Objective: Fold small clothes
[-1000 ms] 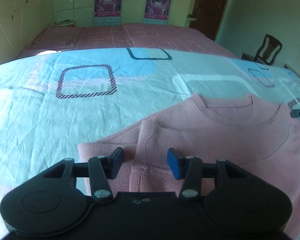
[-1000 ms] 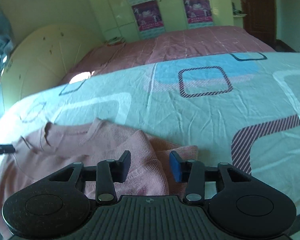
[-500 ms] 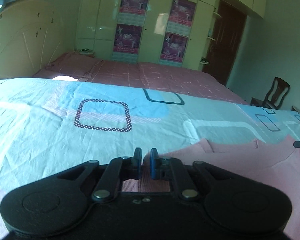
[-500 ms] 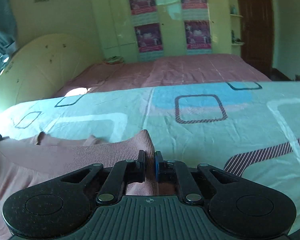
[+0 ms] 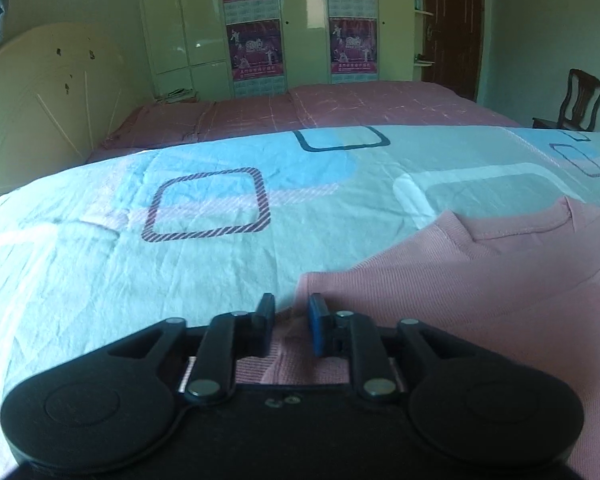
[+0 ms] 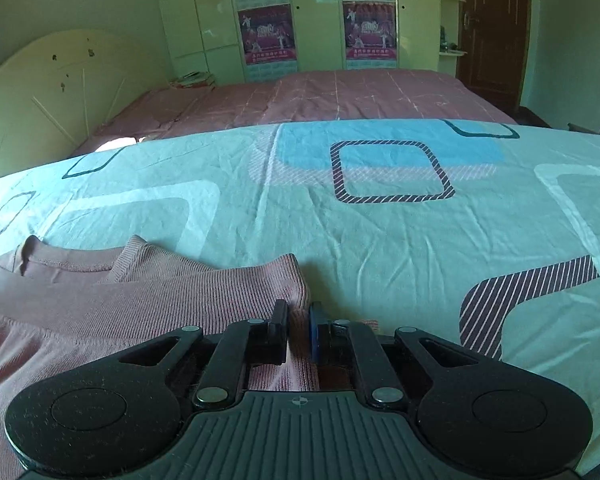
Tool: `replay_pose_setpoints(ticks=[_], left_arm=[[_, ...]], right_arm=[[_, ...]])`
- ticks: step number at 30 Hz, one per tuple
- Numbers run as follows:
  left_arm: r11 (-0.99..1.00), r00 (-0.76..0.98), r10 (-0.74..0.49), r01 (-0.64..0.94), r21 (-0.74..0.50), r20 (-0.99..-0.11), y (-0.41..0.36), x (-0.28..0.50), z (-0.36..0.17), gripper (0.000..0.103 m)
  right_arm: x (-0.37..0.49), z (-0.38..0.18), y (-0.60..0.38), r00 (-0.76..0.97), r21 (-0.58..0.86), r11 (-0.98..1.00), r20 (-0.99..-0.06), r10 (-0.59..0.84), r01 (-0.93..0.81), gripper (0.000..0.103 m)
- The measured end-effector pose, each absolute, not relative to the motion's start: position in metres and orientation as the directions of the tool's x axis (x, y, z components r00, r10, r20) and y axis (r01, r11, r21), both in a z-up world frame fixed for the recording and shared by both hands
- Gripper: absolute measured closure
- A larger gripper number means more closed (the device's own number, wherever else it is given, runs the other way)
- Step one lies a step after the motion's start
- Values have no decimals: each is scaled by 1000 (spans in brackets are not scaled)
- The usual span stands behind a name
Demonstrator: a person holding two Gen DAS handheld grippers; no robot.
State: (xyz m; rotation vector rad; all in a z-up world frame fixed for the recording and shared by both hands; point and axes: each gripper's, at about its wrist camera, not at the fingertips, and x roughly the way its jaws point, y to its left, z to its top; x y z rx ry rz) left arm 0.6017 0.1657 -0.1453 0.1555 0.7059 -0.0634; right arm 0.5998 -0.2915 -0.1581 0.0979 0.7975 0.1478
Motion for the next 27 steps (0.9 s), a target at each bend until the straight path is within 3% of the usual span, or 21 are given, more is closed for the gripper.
replay_pose_setpoints(ticks=[1,2,4,6,8,11,13,15,19,22,25,27], left_arm=[[986,766,29,84,144,-642,164,596,-139,57],[984,789,35,80,159,-614,162,585,-129,55],[987,829,-51,128,99,-557,153,555,-108,53],[973,798,-198,232,-13,-569,131,534,-101,54],[932,761,-281,361,23,-584,89,518,-107,52],[900,715,-287,429,76,-638,46,520,-129,46],[912,686,-263,406,58,-678,40,532,-150,37],[926,687,-285,377,-7,-668,50,539,-157,31],[931,693,-271,364,0,-668,57,541,-147,39],[941,705,-238,338,21,-668,84,544,-147,35],[966,724,-172,256,28,-668,124,546,-146,33],[977,723,-121,208,48,-680,140,547,-150,34]], right_arm=[[594,-150,-289,710,104,992,-692,127,-75,69],[583,-141,-286,750,84,994,-652,112,-75,49],[563,-126,-278,759,157,976,-614,217,-152,49],[546,-122,-250,710,176,944,-623,327,-279,55],[534,-124,-218,660,174,902,-630,410,-394,58],[533,-139,-174,620,134,880,-662,422,-456,58],[544,-155,-155,606,86,896,-708,363,-436,58],[551,-160,-152,630,88,909,-694,350,-407,58],[553,-158,-152,620,76,906,-705,344,-417,58],[552,-156,-177,628,83,913,-700,339,-400,58],[553,-151,-229,702,49,983,-694,161,-177,58],[560,-161,-262,661,138,983,-727,185,-124,58]])
